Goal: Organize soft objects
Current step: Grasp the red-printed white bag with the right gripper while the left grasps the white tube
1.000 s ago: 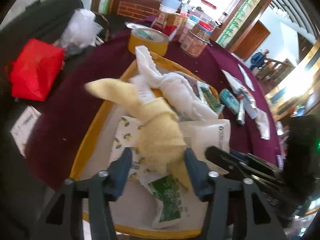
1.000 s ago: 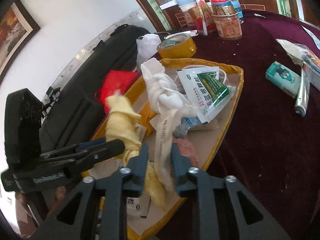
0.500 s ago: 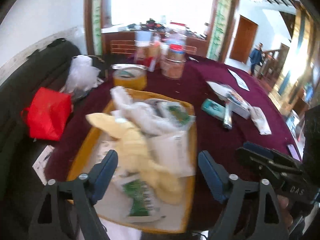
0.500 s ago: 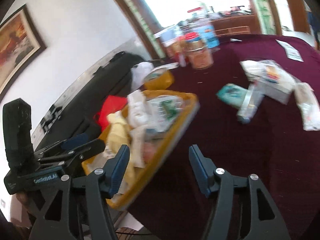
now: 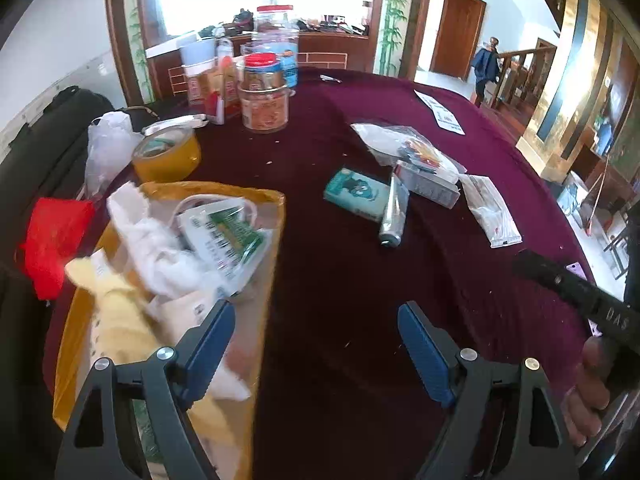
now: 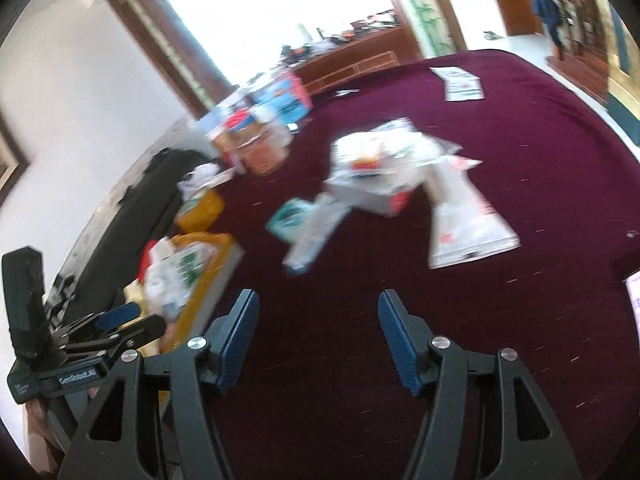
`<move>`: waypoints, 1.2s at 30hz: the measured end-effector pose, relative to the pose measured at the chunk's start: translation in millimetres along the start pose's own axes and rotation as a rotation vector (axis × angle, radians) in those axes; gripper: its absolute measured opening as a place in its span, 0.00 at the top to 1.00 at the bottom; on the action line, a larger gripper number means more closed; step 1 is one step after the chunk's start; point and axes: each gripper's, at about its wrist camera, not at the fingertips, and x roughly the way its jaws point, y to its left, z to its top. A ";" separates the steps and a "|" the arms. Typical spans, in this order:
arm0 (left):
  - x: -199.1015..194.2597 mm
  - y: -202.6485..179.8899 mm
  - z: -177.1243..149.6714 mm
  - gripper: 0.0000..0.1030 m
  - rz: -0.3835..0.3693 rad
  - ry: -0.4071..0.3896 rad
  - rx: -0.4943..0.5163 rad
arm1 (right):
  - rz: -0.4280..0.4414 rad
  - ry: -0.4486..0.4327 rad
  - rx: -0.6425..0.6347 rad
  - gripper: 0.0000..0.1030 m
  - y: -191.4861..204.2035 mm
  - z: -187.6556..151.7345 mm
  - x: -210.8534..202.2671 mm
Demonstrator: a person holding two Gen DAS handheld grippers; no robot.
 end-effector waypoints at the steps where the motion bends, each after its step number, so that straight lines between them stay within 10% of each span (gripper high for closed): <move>1: 3.7 -4.6 2.9 0.16 0.001 0.005 0.007 | -0.019 -0.001 0.011 0.35 -7.0 4.9 -0.1; 19: 102.5 -66.7 62.2 0.18 0.018 0.176 0.072 | -0.146 0.030 0.124 0.35 -99.5 73.3 72.0; 29: 161.6 -79.4 74.5 0.67 0.008 0.262 0.021 | -0.183 0.066 0.059 0.68 -86.9 70.2 83.3; 36: 139.8 -76.2 51.0 0.73 -0.044 0.282 0.025 | -0.181 0.032 0.084 0.79 -91.0 70.1 73.1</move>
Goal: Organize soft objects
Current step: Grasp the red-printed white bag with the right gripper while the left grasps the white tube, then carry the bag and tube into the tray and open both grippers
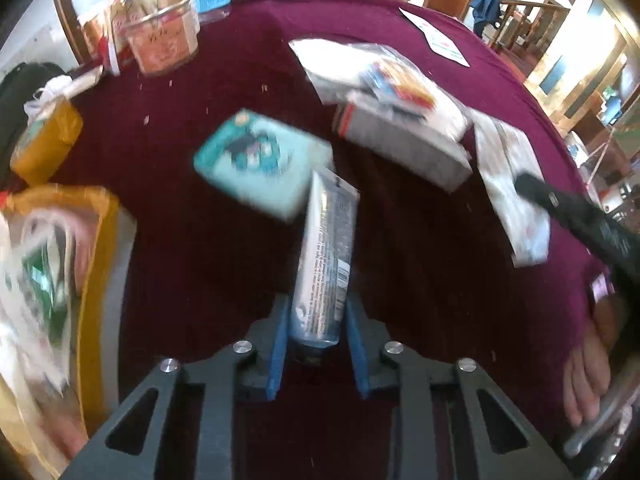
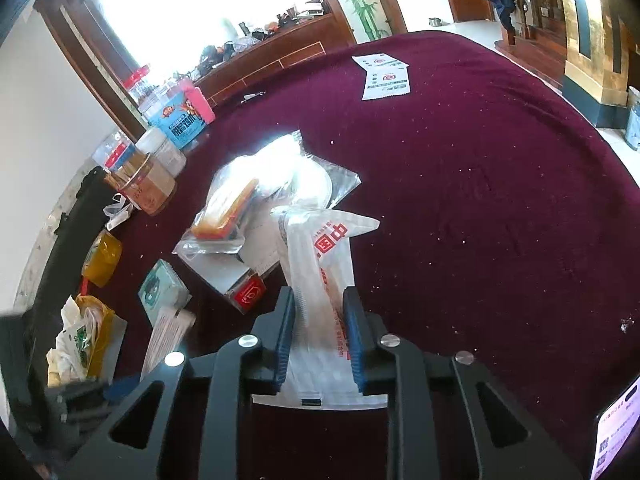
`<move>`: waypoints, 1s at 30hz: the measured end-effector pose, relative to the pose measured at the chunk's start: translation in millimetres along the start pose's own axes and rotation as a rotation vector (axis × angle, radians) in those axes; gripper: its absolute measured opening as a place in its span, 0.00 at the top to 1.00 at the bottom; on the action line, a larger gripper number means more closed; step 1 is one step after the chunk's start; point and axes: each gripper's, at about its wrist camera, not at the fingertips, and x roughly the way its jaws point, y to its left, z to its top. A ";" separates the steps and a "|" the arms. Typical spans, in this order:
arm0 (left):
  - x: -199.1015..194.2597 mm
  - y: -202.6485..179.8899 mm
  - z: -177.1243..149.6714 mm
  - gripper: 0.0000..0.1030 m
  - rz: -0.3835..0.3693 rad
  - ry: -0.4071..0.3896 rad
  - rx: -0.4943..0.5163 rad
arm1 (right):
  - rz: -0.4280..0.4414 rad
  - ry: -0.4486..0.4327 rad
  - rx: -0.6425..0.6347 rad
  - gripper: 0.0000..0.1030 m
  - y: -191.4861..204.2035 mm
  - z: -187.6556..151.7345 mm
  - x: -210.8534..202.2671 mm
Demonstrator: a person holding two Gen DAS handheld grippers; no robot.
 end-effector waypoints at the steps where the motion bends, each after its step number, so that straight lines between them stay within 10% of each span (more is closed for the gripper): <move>1: -3.3 0.3 -8.3 0.73 -0.013 0.008 0.000 | -0.004 0.004 -0.001 0.79 0.2 -0.3 1.2; 17: -14.0 8.6 -27.1 0.74 -0.097 0.017 -0.048 | 0.018 -0.054 -0.071 0.82 13.7 -3.6 -8.6; 30: -103.3 46.4 -86.8 0.74 -0.293 -0.050 -0.137 | 0.054 -0.136 -0.146 0.82 36.7 -17.2 -30.5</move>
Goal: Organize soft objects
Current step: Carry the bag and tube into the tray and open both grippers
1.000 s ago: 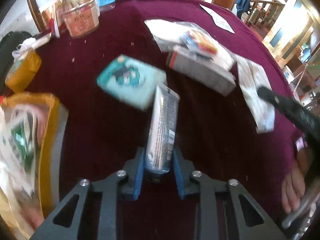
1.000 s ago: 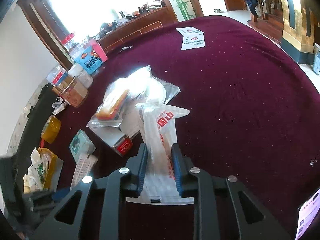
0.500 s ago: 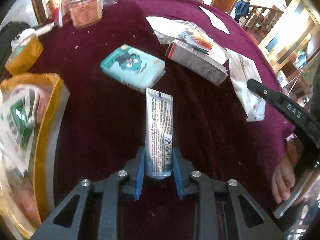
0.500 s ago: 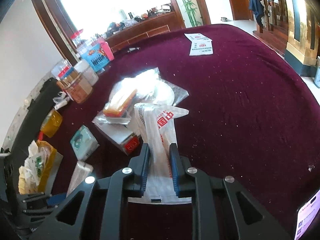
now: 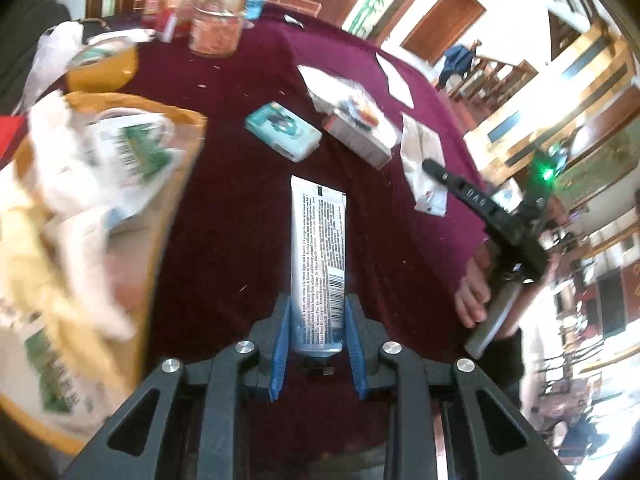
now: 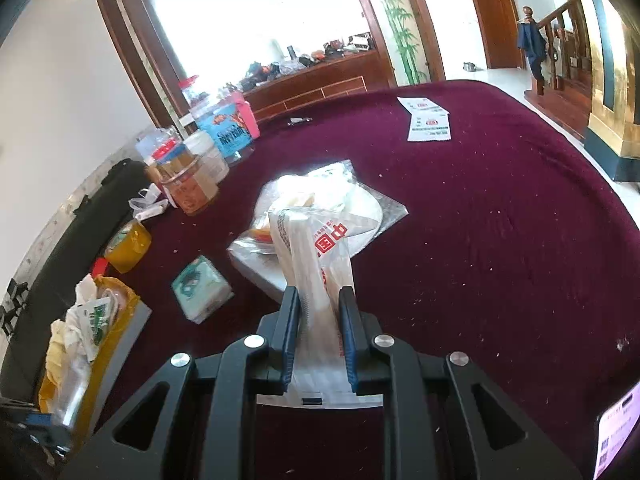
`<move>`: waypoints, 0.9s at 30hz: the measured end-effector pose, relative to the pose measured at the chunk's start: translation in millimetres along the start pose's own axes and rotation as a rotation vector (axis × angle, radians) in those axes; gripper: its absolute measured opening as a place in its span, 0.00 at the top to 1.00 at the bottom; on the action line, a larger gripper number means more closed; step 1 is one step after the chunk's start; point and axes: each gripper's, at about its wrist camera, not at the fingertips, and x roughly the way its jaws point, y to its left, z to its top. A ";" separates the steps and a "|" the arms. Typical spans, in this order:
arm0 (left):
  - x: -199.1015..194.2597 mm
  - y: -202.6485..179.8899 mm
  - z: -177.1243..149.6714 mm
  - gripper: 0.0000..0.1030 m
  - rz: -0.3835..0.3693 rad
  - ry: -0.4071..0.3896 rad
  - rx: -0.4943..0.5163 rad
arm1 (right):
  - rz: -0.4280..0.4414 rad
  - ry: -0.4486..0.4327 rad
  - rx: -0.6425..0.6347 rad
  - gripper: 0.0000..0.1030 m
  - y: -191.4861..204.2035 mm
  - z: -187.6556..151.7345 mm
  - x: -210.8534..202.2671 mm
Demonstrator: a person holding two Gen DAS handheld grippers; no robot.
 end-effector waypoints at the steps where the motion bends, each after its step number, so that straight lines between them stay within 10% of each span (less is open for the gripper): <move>1: -13.0 6.2 -4.8 0.74 -0.015 -0.012 -0.013 | 0.004 -0.006 0.002 0.82 6.3 -1.9 -7.2; 11: -106.1 110.2 -40.3 0.74 0.018 -0.170 -0.217 | 0.328 0.066 -0.145 0.81 174.8 -44.5 -47.1; 27: -98.2 207.7 -43.9 0.74 0.152 -0.188 -0.356 | 0.267 0.161 -0.258 0.80 273.9 -40.1 40.9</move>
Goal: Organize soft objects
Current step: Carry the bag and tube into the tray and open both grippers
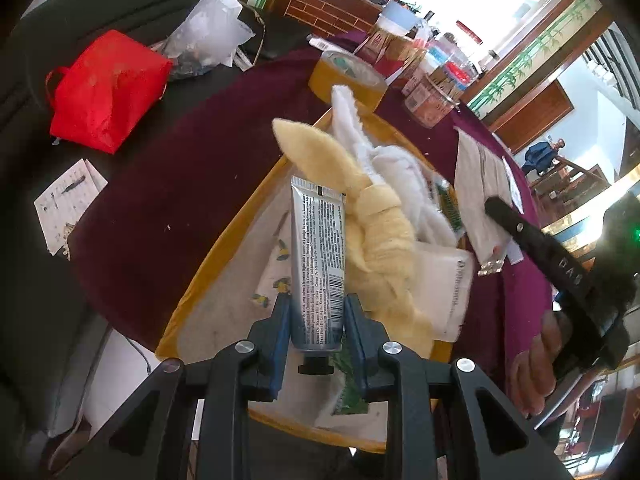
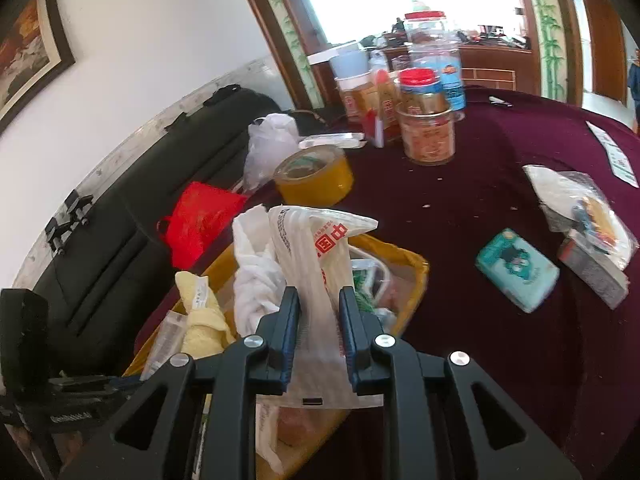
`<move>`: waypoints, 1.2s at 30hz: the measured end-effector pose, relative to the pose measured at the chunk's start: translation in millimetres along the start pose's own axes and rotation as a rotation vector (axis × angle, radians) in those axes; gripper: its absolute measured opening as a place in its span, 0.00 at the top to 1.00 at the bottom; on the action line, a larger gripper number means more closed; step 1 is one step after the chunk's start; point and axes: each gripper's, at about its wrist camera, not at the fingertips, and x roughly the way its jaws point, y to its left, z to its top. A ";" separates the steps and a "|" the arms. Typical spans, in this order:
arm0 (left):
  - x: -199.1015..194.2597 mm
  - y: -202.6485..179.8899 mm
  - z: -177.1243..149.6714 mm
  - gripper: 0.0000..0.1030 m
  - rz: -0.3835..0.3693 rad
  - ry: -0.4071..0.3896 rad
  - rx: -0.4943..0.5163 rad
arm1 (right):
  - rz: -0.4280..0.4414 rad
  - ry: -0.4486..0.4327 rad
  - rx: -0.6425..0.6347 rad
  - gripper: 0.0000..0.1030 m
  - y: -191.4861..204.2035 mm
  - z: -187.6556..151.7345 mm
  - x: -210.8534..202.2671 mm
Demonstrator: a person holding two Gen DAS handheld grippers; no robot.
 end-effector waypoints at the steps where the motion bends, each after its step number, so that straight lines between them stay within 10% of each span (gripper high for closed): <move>1: 4.1 2.3 0.3 0.74 0.003 0.005 0.001 | 0.003 0.004 -0.005 0.80 2.1 -1.2 2.3; 6: 11.8 6.5 -3.1 0.65 0.032 0.016 -0.010 | -0.007 0.019 -0.032 0.75 14.7 -0.5 18.1; 11: -2.8 1.7 -6.1 0.30 0.081 -0.060 0.006 | 0.029 -0.001 -0.030 0.51 13.9 -2.0 5.6; 25: -29.7 -65.0 -7.5 0.25 0.038 -0.165 0.111 | 0.050 -0.099 0.074 0.32 -86.7 4.4 -75.6; 36: 21.0 -158.6 11.4 0.25 -0.081 -0.017 0.196 | -0.141 -0.063 0.154 0.31 -206.1 22.8 -81.5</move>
